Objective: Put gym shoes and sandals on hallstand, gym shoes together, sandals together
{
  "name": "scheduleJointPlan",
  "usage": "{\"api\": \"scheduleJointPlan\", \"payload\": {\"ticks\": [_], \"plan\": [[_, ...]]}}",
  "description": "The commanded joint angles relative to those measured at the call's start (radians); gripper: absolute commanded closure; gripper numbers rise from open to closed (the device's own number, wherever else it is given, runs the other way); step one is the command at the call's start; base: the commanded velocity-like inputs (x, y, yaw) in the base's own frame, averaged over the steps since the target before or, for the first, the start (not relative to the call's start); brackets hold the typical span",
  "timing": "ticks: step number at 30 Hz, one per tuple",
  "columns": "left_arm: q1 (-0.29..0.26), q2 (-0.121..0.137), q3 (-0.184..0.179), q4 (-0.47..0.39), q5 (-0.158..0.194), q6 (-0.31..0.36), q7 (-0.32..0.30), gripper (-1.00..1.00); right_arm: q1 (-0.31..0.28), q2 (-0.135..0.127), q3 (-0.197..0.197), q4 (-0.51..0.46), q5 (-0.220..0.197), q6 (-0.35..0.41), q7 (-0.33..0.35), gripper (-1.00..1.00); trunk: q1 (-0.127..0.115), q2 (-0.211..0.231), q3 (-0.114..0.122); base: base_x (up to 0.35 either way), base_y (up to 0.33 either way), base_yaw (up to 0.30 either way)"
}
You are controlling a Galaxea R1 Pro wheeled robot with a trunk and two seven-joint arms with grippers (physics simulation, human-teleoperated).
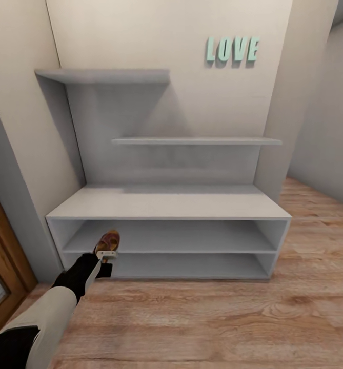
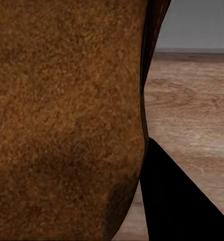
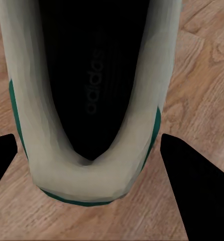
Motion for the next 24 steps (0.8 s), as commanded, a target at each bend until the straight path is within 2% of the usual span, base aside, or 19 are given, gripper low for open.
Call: {"api": "scheduleJointPlan", "payload": {"ticks": [1,15,24], "plan": [[0.0,-0.001,0.005,-0.001,-0.013,0.005,-0.005,1.0,0.0,0.0,-0.006,-0.001,0.01,-0.001,-0.006,1.0,0.0,0.0,-0.001,0.335,0.0,0.0],[0.0,-0.004,0.004,0.002,-0.014,0.003,-0.005,1.0,0.0,0.0,-0.006,-0.001,0.01,-0.001,-0.007,1.0,0.0,0.0,-0.001,0.321,0.0,0.0],[0.0,-0.005,0.004,-0.004,-0.015,0.003,-0.005,1.0,0.0,0.0,-0.006,-0.002,0.01,-0.001,-0.007,1.0,0.0,0.0,-0.001,0.072,0.0,0.0]]}}
